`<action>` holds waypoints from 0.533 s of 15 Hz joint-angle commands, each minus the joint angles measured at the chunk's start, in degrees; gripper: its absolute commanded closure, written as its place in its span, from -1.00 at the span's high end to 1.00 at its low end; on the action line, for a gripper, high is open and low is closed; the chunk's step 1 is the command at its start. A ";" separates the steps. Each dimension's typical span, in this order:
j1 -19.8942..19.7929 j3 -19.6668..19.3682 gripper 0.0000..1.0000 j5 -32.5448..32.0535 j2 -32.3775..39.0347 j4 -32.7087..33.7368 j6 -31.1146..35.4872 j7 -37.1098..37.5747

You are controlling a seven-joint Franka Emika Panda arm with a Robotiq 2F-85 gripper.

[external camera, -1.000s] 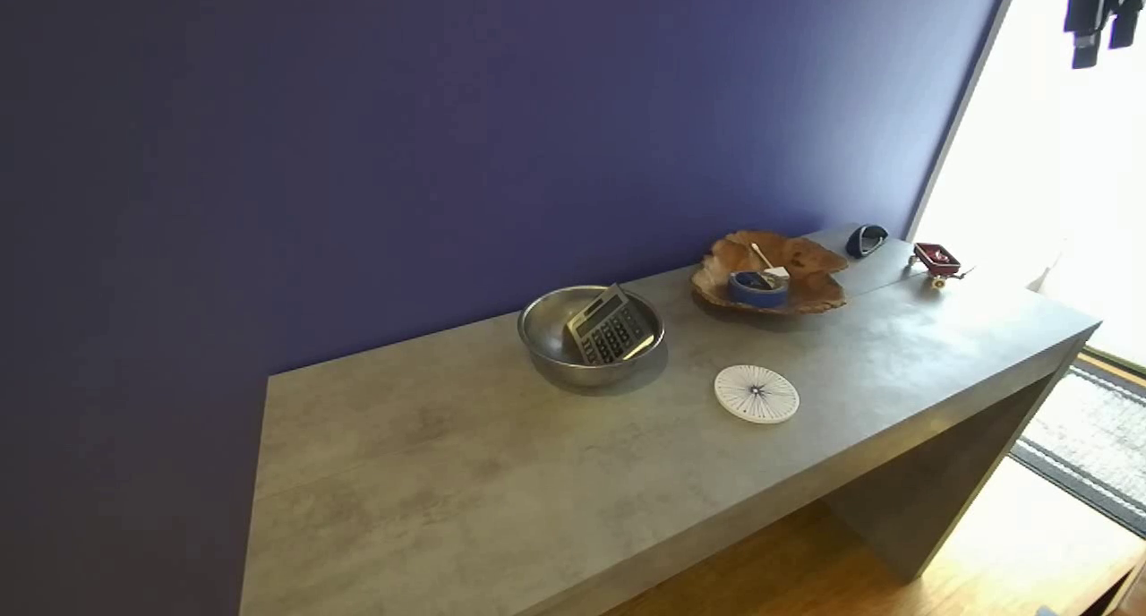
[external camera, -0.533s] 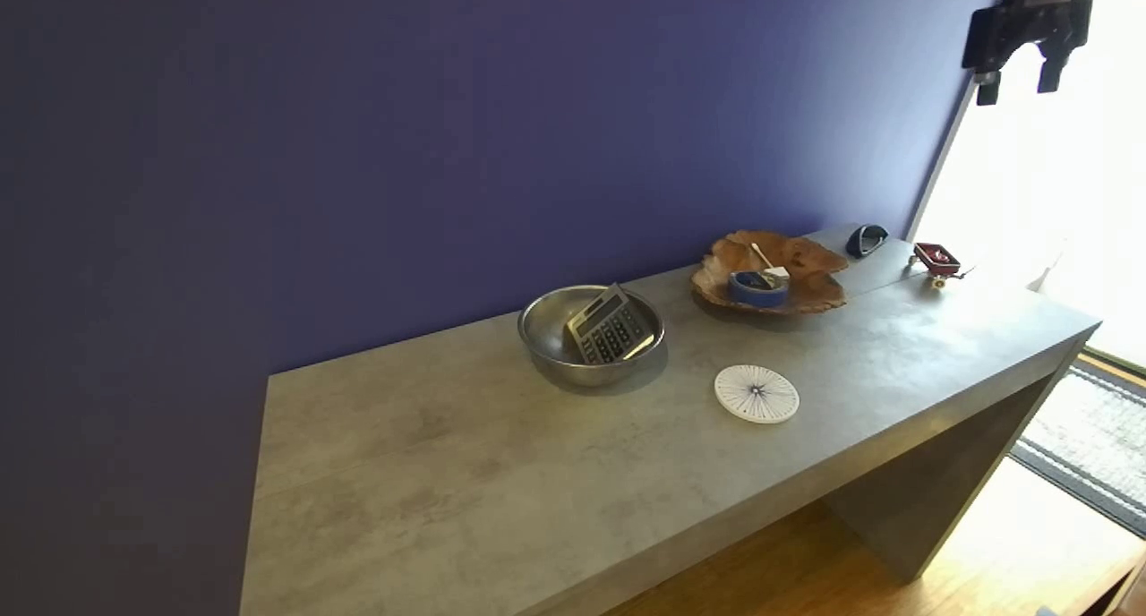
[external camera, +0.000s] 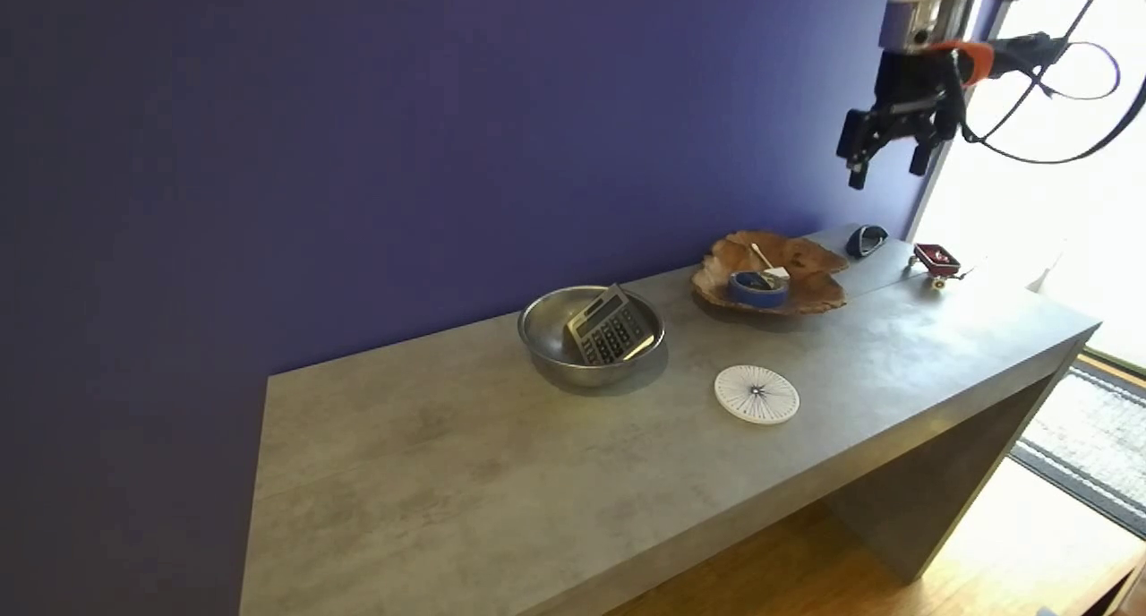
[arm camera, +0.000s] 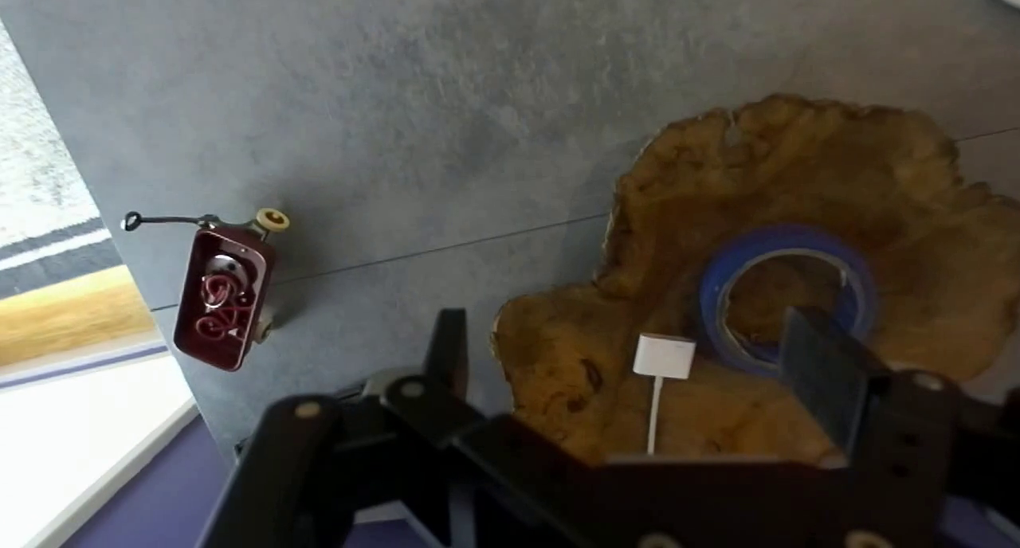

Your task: Move the tape to the metal bowl

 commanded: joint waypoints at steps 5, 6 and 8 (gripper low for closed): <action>4.07 -2.12 1.00 -4.52 8.36 1.84 -0.37 4.85; 4.08 -2.18 1.00 -4.52 8.54 2.16 -0.57 4.85; 3.60 -1.64 1.00 1.12 9.83 0.32 9.95 0.70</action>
